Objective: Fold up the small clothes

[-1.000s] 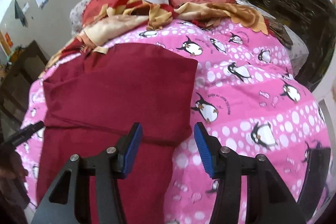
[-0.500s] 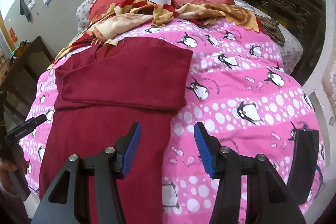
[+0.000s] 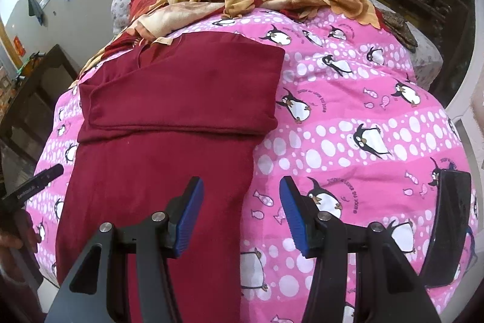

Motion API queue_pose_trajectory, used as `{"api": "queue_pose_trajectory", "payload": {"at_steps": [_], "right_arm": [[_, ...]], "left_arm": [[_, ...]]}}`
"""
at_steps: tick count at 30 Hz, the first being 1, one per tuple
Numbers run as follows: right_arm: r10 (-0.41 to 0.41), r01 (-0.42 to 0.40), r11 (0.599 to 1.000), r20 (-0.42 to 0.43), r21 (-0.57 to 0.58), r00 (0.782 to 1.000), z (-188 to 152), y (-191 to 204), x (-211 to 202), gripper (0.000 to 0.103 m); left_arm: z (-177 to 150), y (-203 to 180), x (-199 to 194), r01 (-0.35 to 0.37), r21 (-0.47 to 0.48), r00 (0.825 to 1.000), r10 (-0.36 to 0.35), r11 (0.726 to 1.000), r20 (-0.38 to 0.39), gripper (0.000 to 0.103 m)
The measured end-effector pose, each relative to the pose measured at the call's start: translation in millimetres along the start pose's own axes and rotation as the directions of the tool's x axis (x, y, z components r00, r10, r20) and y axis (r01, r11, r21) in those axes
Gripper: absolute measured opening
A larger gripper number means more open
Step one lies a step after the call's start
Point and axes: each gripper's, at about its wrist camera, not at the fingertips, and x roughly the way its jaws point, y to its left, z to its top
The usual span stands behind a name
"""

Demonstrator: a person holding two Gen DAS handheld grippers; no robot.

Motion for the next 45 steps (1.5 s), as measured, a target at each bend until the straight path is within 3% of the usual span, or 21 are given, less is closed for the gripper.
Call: {"api": "queue_pose_trajectory", "payload": {"at_steps": [18,24,32,37,42,45], "right_arm": [[0.025,-0.028,0.998,-0.052,-0.048,0.998,-4,16,22,0.054],[0.031,-0.036,0.998,-0.093,-0.053,0.995,-14,7,23,0.054],[-0.026,0.018,0.997,-0.117,-0.071,0.993,-29,-17,8,0.054],[0.052,-0.066,0.994,-0.158,-0.083,0.986,-39,-21,2,0.054],[0.098,-0.119,0.987,-0.179,-0.109,0.979,-53,-11,7,0.054],[0.140,-0.153,0.986,-0.181,-0.062,0.973,-56,-10,18,0.054]], "left_arm": [[8,5,19,-0.005,-0.026,1.000,0.005,1.000,-0.026,0.081],[0,5,20,-0.013,-0.008,0.999,0.013,1.000,-0.042,0.081],[-8,12,16,-0.022,-0.009,0.999,0.022,1.000,-0.050,0.081],[-16,17,12,-0.025,0.009,0.998,0.026,1.000,-0.056,0.081],[-27,25,5,0.034,0.037,0.997,-0.031,0.999,-0.075,0.081],[-34,36,6,0.064,0.009,0.992,-0.063,0.998,-0.113,0.081]]}}
